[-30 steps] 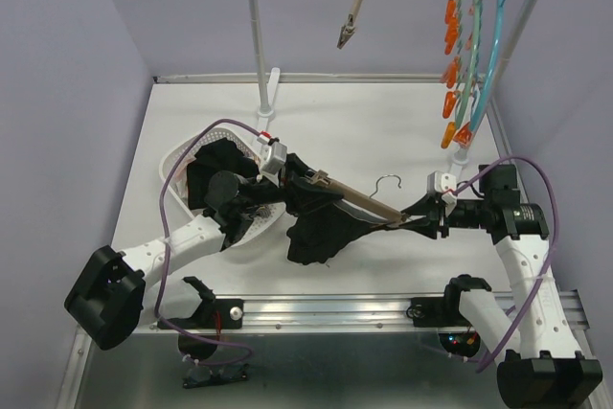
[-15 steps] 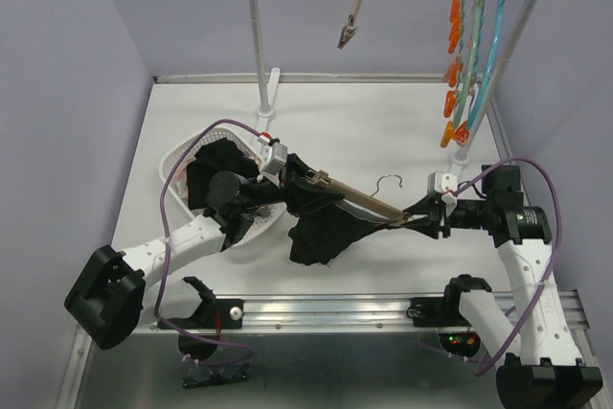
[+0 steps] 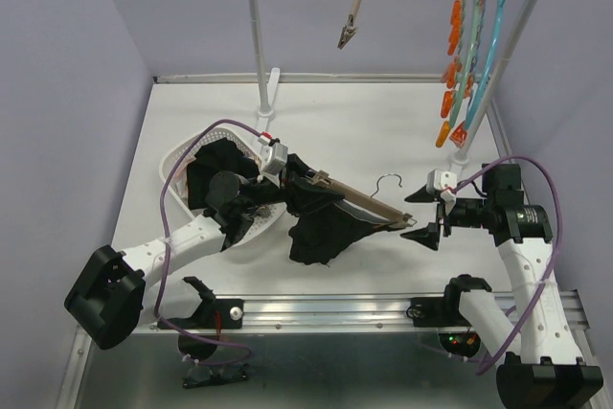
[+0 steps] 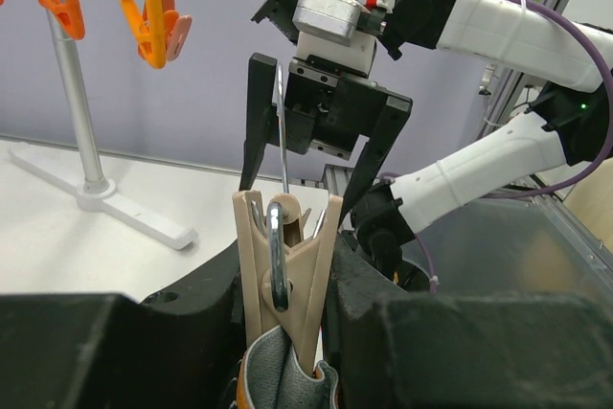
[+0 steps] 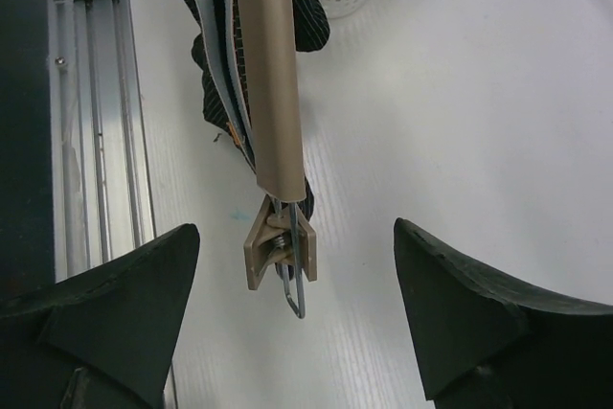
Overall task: Remove the underwear clipped to the hanger
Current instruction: Remove the underwear from the hanger.
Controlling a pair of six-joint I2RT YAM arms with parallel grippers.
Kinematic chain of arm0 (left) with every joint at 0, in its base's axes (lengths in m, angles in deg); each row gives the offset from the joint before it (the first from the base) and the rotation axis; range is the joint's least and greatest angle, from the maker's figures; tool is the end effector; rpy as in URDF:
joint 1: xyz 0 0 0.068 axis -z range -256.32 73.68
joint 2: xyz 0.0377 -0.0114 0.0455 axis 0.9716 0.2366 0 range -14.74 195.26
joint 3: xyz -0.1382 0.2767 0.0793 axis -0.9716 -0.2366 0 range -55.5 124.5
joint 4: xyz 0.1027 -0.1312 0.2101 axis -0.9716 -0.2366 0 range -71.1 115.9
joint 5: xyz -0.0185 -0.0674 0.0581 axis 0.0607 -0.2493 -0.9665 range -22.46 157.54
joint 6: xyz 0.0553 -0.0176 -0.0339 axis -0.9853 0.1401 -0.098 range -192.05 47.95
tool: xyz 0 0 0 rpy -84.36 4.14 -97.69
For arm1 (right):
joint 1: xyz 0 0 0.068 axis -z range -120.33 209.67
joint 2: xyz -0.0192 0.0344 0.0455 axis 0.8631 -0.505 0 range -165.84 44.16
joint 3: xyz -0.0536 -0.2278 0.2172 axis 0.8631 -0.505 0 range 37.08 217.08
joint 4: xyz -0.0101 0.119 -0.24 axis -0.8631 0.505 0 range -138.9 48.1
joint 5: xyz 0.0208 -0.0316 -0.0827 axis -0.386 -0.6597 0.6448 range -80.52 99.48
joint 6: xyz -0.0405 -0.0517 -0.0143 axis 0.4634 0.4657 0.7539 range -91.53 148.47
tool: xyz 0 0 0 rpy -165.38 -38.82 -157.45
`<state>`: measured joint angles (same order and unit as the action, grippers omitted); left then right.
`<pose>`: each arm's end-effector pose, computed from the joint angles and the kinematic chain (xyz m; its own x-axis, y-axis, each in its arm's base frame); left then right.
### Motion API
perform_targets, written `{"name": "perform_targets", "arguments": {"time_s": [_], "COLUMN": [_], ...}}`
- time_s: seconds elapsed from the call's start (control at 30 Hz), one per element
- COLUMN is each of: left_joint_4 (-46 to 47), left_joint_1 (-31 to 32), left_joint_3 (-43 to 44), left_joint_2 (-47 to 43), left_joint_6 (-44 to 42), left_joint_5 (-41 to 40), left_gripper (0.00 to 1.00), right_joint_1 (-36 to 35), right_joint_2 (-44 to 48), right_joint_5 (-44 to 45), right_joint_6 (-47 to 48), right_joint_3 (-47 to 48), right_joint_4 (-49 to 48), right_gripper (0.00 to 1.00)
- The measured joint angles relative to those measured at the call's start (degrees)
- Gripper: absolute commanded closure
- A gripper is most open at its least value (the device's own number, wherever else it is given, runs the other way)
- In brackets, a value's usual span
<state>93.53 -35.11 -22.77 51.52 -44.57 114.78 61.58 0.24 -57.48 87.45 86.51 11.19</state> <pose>0.1465 -0.1807 0.3716 -0.0432 -0.3785 -0.9246 0.9972 -0.0726 -0.0169 0.0972 0.0462 0.3362 0.0257 -0.3364 -0.9414 -0.9660 0.2340 -0.1100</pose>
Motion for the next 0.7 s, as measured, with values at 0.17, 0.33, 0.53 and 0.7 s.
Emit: {"name": "perform_targets", "arguments": {"time_s": [0.17,0.33,0.53,0.7], "left_joint_4": [0.0,0.0,-0.2,-0.2], "left_joint_1": [0.0,0.0,0.1,0.1], "left_joint_3": [0.0,0.0,0.0,0.0], "left_joint_2": [0.0,0.0,0.0,-0.5], "left_joint_6": [0.0,0.0,0.0,-0.9], "left_joint_5": [0.0,-0.1,0.2,0.4], "left_gripper": [1.00,1.00,1.00,1.00], "right_joint_1": [0.0,0.0,0.0,0.0], "right_joint_2": [-0.8,-2.8,-4.2,-3.0], "right_joint_5": [0.2,-0.5,-0.9,0.9], "right_joint_6": [1.2,4.1,8.2,8.0], "right_joint_3": [0.0,0.0,1.0,3.4], "right_joint_4": [0.3,2.6,7.1,8.5], "right_gripper": [0.56,0.99,0.99,0.90]}}
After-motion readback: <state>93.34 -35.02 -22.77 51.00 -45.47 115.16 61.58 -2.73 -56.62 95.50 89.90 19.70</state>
